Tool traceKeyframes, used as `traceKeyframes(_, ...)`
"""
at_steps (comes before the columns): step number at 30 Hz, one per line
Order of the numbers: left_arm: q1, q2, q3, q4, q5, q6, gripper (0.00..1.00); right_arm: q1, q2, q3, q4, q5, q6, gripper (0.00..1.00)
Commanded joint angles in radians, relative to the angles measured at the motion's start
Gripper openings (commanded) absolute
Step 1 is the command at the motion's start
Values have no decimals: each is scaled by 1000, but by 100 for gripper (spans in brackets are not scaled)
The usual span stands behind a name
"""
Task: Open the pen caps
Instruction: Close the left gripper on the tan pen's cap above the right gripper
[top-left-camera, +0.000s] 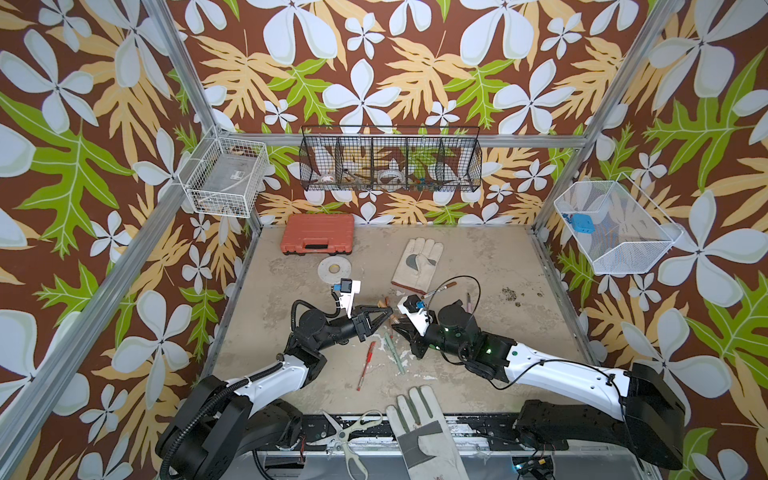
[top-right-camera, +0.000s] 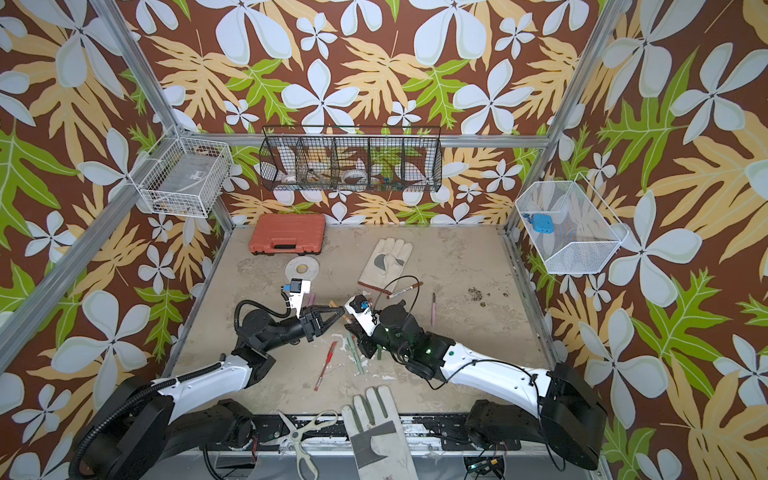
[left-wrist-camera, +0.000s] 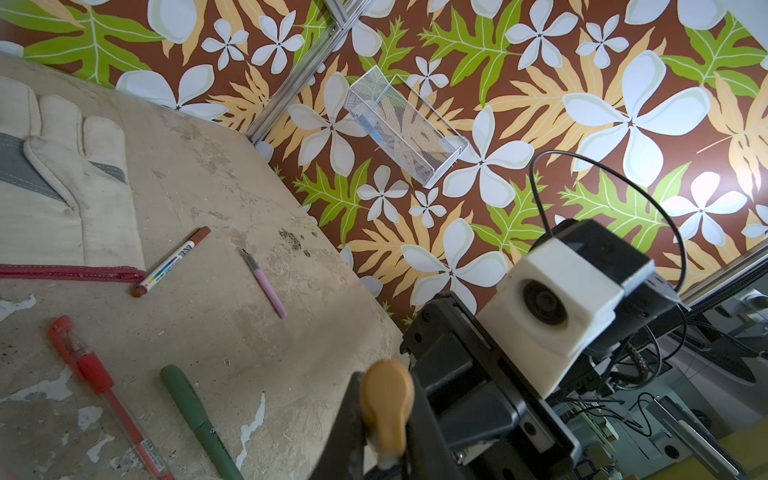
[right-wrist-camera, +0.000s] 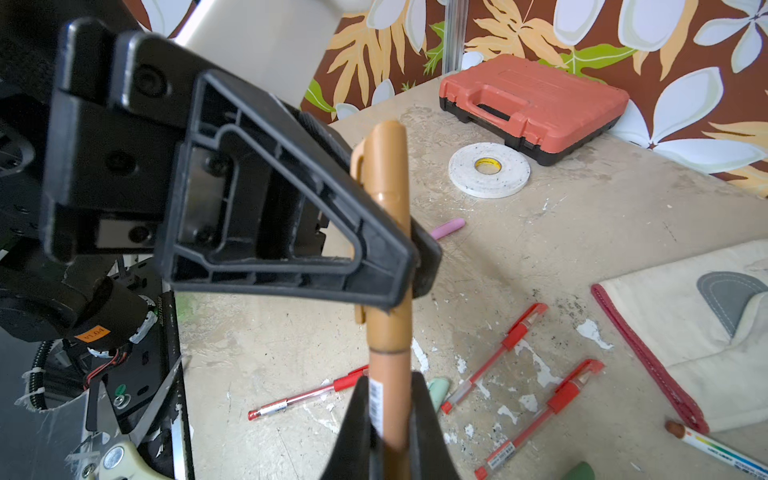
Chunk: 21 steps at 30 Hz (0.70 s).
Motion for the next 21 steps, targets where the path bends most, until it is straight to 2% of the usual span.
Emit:
traceKeyframes(1,30,1,-12,76,-137,-6,0,-4,-7,-7,-88,27,7,0)
traceKeyframes(8,48,9,-23,119,-118,-30,0,-107,-7,-40,-16,-286,68,0)
traceKeyframes(12,54,-14,-34,130,-121,-30,0,-147,15,-52,28,-427,108,0)
traceKeyframes(14,58,-21,-38,133,-124,-30,0,-154,34,-48,36,-462,118,0)
traceKeyframes(17,62,-23,-46,144,-126,-39,0,-150,40,-41,21,-433,111,0)
traceKeyframes(19,67,-23,-50,155,-126,-50,0,-123,26,-34,-19,-317,81,0)
traceKeyframes(21,73,-24,-54,165,-125,-66,0,-51,19,-17,-68,-121,36,0)
